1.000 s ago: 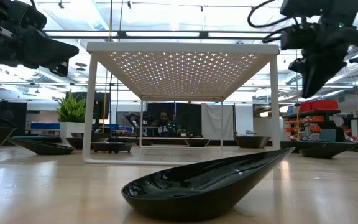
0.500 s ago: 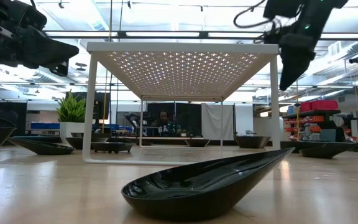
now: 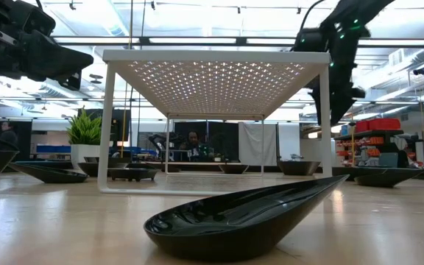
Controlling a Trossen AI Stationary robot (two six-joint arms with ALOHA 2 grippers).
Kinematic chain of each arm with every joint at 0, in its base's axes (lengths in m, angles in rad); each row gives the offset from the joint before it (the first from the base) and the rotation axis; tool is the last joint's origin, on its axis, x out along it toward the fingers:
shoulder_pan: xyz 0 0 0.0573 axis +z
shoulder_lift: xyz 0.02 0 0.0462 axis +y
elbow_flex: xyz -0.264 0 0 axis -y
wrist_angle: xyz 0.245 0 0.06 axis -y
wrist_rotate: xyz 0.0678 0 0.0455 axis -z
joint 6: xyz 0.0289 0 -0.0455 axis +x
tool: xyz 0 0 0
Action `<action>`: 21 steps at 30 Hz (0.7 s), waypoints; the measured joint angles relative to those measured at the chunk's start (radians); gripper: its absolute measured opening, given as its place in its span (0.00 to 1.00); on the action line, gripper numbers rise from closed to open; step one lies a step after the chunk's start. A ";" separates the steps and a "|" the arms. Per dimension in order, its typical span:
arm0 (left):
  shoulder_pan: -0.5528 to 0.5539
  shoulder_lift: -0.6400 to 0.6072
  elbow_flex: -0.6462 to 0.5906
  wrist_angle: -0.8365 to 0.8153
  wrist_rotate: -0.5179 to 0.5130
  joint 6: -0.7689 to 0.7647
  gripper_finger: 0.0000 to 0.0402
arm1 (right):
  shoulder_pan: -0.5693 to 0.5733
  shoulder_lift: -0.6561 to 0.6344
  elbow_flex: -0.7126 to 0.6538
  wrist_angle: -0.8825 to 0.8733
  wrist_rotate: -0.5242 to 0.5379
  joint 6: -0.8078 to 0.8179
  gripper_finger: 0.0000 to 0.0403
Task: Pick & Place Mini shaped plates
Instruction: Put the black distorted square plate on the shelf
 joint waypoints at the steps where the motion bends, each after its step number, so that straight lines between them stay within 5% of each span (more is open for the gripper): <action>1: 0.000 0.000 0.000 0.000 0.000 0.000 0.05 | -0.013 0.021 0.012 -0.001 0.000 -0.042 0.58; 13: 0.000 0.000 0.000 0.000 0.000 0.000 0.05 | -0.120 0.276 0.103 0.066 0.001 -0.267 0.59; 21: 0.000 0.000 0.000 0.000 0.000 0.000 0.05 | -0.184 0.333 0.103 0.139 -0.030 -0.384 0.58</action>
